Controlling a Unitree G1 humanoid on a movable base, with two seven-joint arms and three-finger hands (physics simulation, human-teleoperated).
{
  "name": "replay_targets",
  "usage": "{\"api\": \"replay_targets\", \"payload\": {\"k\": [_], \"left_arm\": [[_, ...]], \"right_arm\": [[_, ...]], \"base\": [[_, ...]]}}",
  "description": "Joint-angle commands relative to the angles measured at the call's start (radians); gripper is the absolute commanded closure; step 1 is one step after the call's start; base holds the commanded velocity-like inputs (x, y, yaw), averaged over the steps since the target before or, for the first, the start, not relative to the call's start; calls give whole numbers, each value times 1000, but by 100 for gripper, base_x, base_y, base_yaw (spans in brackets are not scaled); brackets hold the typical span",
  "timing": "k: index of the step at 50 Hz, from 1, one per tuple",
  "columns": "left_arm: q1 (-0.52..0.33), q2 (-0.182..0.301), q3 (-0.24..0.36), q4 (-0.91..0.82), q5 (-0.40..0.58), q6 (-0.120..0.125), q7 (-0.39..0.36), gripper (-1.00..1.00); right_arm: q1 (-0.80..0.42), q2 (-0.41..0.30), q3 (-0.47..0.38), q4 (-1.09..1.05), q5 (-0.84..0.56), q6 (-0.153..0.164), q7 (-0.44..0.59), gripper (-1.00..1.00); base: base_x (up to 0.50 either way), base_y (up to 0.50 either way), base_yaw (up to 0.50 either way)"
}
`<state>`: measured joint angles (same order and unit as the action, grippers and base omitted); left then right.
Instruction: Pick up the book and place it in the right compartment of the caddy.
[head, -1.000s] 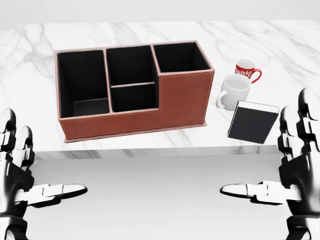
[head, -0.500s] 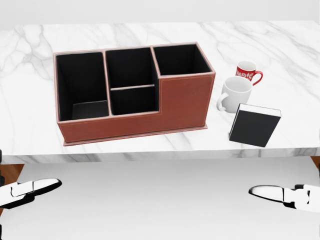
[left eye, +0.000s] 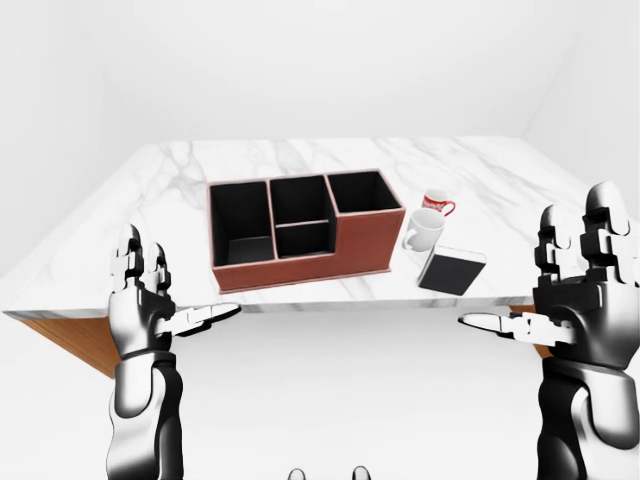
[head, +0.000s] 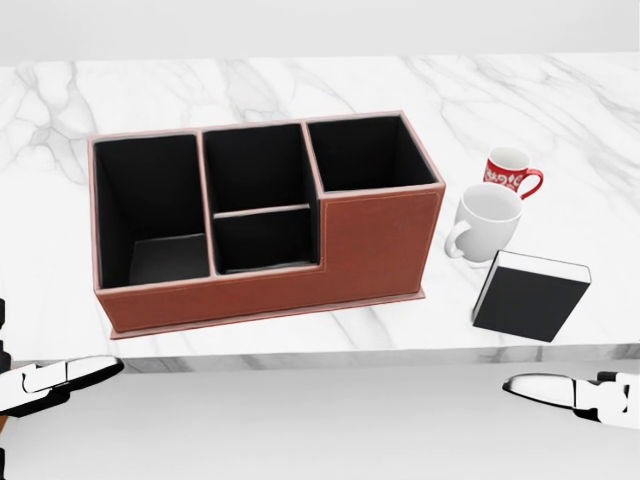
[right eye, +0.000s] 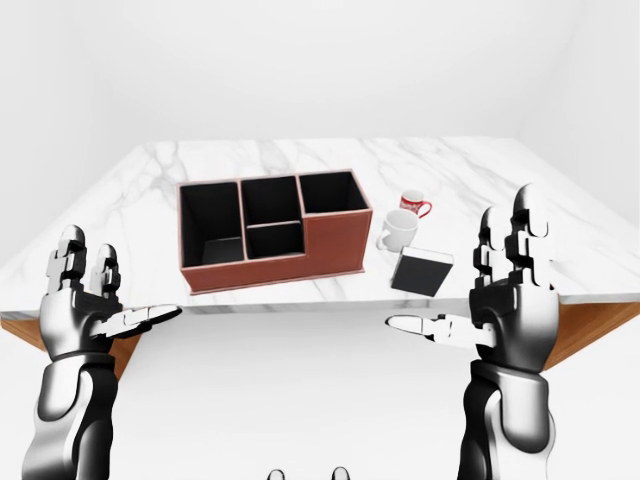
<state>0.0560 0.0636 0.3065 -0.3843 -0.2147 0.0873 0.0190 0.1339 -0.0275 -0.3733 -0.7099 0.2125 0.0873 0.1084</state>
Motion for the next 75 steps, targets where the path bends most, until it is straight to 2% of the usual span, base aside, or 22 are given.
{"api": "replay_targets", "payload": {"k": [1,56,62,64,72,74,75], "left_arm": [[0,-4,-10,3,0,0,10,-100],[0,-6,-13,13,2,0,9,-100],[-1,-4,-13,16,2,0,9,-100],[-1,-4,-13,16,1,0,9,-100],[-2,-4,-14,15,4,0,10,-100],[-1,-4,-13,16,3,0,9,-100],[0,-5,-15,13,3,0,9,-100]], "right_arm": [[0,6,5,13,1,0,-6,-100],[-2,-6,-9,28,-22,0,18,-100],[6,-18,-35,-12,-39,0,61,-100],[12,-33,-36,-48,-83,0,88,-100],[-9,-98,-170,-167,-238,0,293,-100],[-5,-110,-165,-161,-296,0,353,-100],[26,-127,-137,-124,-380,0,390,-100]], "base": [[28,0,0],[27,0,0],[4,0,0],[0,0,0],[0,0,0],[0,0,0],[0,0,0]]}}
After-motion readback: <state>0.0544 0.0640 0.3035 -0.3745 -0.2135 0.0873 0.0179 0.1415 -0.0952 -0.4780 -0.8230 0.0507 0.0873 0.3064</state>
